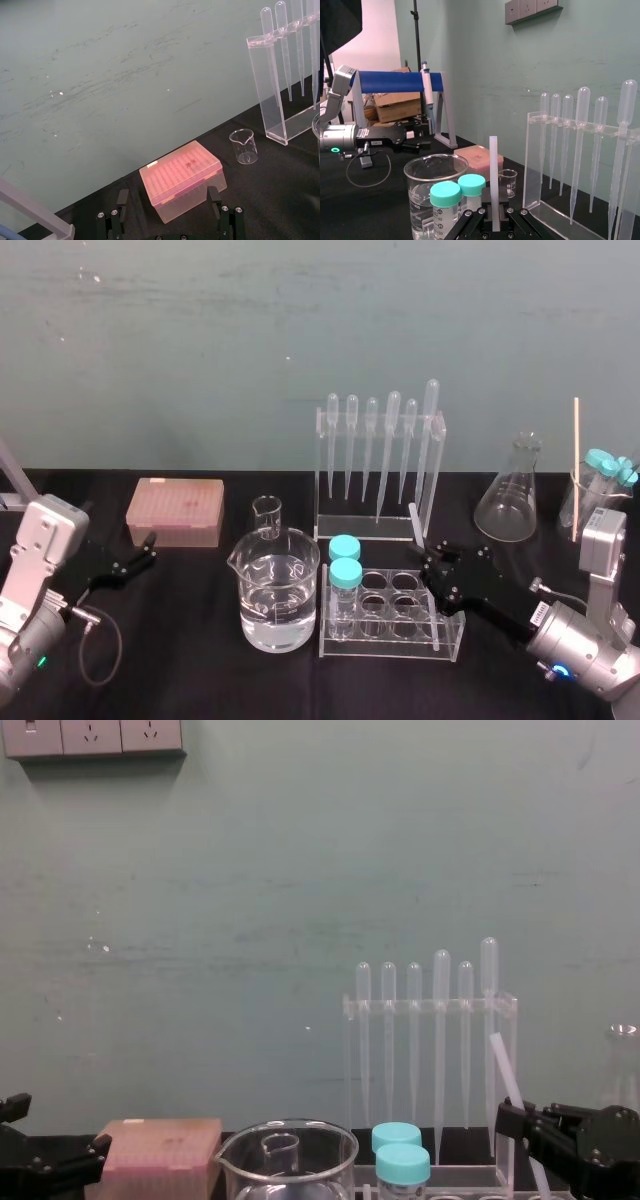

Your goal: Pick up the stirring rod with one hand, then place it down.

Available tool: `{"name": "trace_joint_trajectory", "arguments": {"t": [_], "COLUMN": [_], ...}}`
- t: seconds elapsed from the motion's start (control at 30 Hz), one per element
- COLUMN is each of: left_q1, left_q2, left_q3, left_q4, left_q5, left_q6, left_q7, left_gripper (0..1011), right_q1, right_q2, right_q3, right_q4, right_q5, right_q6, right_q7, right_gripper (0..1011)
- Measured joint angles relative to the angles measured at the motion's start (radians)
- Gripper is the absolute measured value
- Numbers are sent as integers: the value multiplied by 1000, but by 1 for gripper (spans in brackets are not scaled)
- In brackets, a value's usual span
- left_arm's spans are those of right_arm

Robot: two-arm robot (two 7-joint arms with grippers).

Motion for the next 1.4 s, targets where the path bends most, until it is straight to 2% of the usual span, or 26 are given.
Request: {"name": "trace_joint_trajectory", "arguments": {"t": [0.23, 0.33, 0.43, 0.5, 0.6, 0.63, 0.7, 0.8, 0.83, 0.9, 0.97, 1.07, 1.17, 1.27, 1.4], "left_q1": [0, 0, 0, 0, 0, 0, 0, 0, 0, 0, 0, 0, 0, 0, 0], "left_q2": [0, 0, 0, 0, 0, 0, 0, 0, 0, 0, 0, 0, 0, 0, 0], "left_q3": [0, 0, 0, 0, 0, 0, 0, 0, 0, 0, 0, 0, 0, 0, 0], "left_q4": [0, 0, 0, 0, 0, 0, 0, 0, 0, 0, 0, 0, 0, 0, 0], "left_q5": [0, 0, 0, 0, 0, 0, 0, 0, 0, 0, 0, 0, 0, 0, 0], "left_q6": [0, 0, 0, 0, 0, 0, 0, 0, 0, 0, 0, 0, 0, 0, 0], "left_q7": [0, 0, 0, 0, 0, 0, 0, 0, 0, 0, 0, 0, 0, 0, 0], "left_gripper": [1000, 1000, 1000, 1000, 1000, 1000, 1000, 1000, 1000, 1000, 1000, 1000, 1000, 1000, 1000], "right_q1": [0, 1, 1, 1, 1, 1, 1, 1, 1, 1, 1, 1, 1, -2, -20], "right_q2": [0, 0, 0, 0, 0, 0, 0, 0, 0, 0, 0, 0, 0, 0, 2], "right_q3": [0, 0, 0, 0, 0, 0, 0, 0, 0, 0, 0, 0, 0, 8, 30], "right_q4": [1, 1, 1, 2, 2, 2, 2, 2, 2, 2, 2, 2, 2, -10, -55], "right_q5": [1, 2, 2, 3, 3, 3, 3, 3, 3, 3, 3, 3, 3, 15, 41], "right_q6": [-1, -2, -2, -2, -3, -3, -3, -3, -3, -3, -3, -3, -3, -23, -60], "right_q7": [2, 3, 3, 4, 4, 4, 5, 5, 5, 5, 6, 6, 6, 21, 33], "right_gripper": [86, 200, 256, 346, 411, 474, 513, 616, 679, 692, 792, 850, 964, 1002, 1000]}}
